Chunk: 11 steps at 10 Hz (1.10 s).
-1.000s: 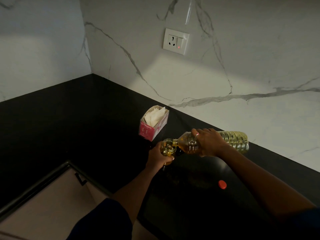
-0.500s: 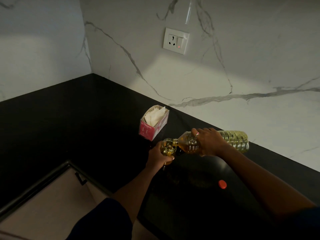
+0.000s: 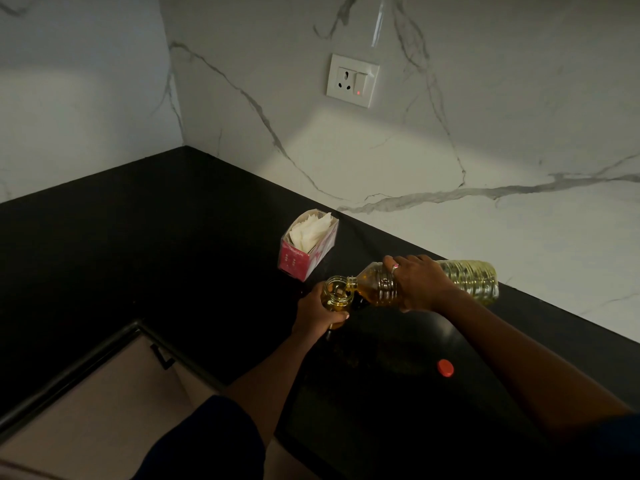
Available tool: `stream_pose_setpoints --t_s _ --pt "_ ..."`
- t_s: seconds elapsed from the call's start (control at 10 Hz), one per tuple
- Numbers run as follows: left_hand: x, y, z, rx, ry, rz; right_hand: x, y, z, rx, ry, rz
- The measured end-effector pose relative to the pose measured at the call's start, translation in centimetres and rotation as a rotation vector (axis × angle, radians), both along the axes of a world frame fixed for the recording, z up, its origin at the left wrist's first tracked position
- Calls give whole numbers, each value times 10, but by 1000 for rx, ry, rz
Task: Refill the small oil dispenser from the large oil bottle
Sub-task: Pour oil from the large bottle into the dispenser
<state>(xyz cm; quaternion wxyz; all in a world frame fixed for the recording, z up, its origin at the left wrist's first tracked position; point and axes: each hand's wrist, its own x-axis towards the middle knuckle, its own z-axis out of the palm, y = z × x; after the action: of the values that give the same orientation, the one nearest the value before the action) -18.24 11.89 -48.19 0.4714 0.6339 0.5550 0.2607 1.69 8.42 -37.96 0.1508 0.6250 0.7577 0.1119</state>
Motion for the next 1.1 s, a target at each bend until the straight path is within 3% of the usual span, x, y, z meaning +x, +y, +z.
stream_pose_setpoints --t_s 1.1 --pt "1 -1 3 -25 3 11 2 1 -1 7 8 9"
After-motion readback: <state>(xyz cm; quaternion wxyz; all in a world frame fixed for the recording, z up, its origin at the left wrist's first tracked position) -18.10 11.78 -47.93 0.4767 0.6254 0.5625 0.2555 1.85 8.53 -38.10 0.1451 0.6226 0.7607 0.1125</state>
